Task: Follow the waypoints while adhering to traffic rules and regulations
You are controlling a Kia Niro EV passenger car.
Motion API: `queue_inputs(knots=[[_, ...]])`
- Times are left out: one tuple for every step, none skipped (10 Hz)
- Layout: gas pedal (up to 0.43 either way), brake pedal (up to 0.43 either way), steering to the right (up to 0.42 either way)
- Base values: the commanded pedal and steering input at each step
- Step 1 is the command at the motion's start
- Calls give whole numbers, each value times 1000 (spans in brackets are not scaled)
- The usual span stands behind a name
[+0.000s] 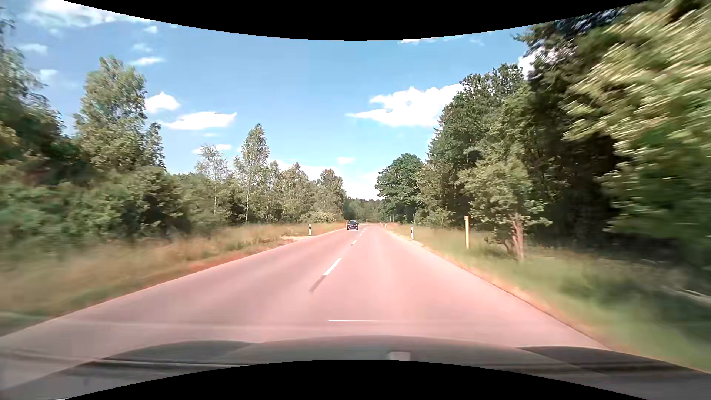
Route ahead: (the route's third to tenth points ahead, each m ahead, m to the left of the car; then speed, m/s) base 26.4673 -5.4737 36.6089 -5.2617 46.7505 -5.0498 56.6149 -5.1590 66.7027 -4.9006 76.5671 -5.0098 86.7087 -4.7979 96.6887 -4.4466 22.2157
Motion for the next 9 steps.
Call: queue_inputs(knots=[[150, 0, 0], [150, 0, 0], [150, 0, 0], [150, 0, 1], [150, 0, 1], [150, 0, 2], [150, 0, 2], [150, 0, 2], [150, 0, 2]])
